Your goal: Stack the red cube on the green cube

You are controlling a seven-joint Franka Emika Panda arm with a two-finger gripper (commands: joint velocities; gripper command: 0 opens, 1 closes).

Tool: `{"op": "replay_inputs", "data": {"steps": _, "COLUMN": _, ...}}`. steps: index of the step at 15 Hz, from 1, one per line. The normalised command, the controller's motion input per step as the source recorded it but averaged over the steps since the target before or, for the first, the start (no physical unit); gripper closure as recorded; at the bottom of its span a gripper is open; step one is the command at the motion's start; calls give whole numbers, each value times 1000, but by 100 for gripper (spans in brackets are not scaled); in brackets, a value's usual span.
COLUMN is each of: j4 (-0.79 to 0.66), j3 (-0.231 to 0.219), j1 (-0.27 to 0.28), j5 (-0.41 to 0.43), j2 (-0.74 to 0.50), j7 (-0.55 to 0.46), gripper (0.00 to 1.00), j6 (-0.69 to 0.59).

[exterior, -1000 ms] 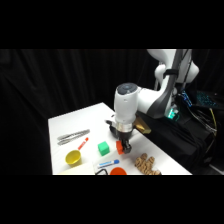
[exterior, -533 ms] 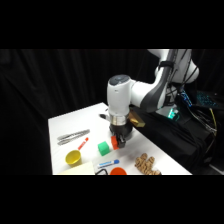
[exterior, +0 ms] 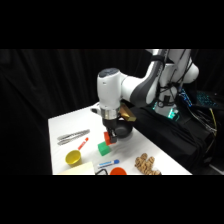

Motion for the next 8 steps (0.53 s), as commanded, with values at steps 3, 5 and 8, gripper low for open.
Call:
{"op": "replay_inputs", "data": {"steps": 3, "j4": 137, "j3": 89, "j1": -159, "j5": 71, "j2": 11, "j7": -215, "gripper": 75, "j6": -103}}
{"op": "replay_inputs", "data": {"steps": 5, "j4": 146, "j3": 82, "j1": -153, "j5": 83, "j2": 56, "j7": -218, "gripper": 75, "j6": -65}}
{"op": "replay_inputs", "data": {"steps": 8, "j4": 162, "j3": 80, "j1": -142, "j5": 95, "j2": 93, "j7": -223, "gripper": 75, "j6": -29}}
